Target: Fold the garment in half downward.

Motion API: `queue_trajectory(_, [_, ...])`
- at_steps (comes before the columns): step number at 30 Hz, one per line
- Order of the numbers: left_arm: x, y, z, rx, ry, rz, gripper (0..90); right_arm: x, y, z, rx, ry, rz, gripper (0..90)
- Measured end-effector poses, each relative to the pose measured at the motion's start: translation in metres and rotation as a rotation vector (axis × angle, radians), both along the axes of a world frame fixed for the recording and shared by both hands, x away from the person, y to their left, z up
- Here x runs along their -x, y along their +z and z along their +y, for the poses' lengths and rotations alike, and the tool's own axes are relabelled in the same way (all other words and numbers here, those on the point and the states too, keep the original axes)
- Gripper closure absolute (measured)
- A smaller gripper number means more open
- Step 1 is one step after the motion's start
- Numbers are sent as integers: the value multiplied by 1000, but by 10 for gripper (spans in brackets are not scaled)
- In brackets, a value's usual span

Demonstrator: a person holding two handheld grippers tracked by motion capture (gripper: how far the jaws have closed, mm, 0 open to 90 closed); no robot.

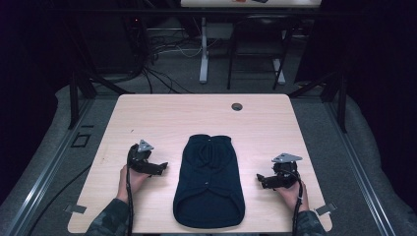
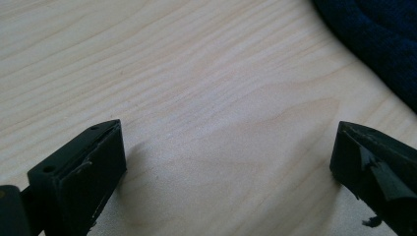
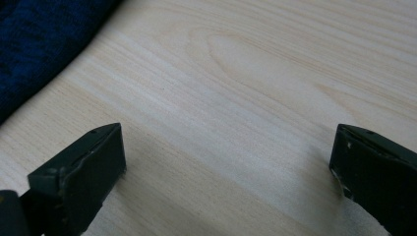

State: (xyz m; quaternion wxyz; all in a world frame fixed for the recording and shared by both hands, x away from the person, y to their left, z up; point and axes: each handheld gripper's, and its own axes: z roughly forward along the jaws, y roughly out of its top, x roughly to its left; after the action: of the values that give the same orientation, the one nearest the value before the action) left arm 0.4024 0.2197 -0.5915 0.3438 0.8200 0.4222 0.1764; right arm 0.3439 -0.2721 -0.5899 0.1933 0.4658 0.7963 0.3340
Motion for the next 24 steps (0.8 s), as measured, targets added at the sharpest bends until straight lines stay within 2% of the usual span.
queue_trajectory(11, [-1, 0, -1, 2, 4, 2, 6, 1, 1, 0, 1, 1, 5, 12])
queue_trajectory(18, [-6, 0, -1, -2, -34, 1, 7, 0, 1, 2, 3, 29, -17, 41])
queue_trajectory(19, [-7, 0, -2, -1, -32, 3, 7, 0, 2, 3, 12, 24, -11, 41])
queue_trajectory(21, [-8, 2, -6, -23, -33, 8, 4, -3, 4, 4, 20, 42, 31, 32])
queue_trajectory(24, [-7, 4, -10, -42, -40, 12, 2, -5, 5, 7, 22, 45, 57, 0])
